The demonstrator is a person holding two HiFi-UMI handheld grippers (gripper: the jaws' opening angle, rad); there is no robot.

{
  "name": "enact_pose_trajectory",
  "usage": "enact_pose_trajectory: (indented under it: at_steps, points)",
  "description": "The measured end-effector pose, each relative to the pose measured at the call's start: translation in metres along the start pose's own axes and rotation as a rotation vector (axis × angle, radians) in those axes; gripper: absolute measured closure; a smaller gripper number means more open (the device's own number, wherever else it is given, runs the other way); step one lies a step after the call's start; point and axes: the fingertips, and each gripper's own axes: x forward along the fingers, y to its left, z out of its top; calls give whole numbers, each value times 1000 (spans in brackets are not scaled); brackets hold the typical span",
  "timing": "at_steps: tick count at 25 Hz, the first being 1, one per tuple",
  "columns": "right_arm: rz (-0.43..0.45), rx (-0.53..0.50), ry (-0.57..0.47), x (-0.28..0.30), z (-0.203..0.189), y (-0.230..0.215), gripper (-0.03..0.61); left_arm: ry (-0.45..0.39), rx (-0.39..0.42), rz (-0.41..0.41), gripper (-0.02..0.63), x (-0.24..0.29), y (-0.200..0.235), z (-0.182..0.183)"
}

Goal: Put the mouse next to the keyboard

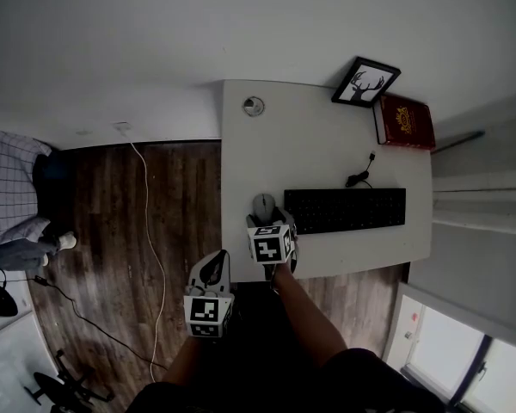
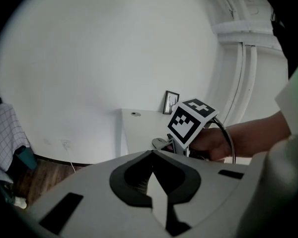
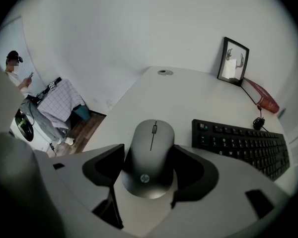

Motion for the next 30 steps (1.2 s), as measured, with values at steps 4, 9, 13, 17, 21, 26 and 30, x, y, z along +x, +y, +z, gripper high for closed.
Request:
enact_pose_trajectory:
  at_steps: [4,9,13,17,21,26,30]
  points:
    - [22,-4,24,-1,0,0,261,-4,-2,3,614,-6,2,0]
    - [37,16,1,-8,2,-3,267,-17,1,12,614,-15,4,1]
    - [34,6,-59,-18,5,1,267,-21,3,11,614,-21,5,-1]
    - [33,3,-133,-35,10,7,267,-31,17,4,614,-27,0,-1]
    - [33,15,-197,-53,11,14,268,-48,33,-5,614,-35,-4,0]
    - [28,16,-281,-83,11,25,267,-67,40,-26,614,-48,-10,-4]
    - [4,19,-341,-107,8,33,267,-93,62,-48,614,-63,-14,-2]
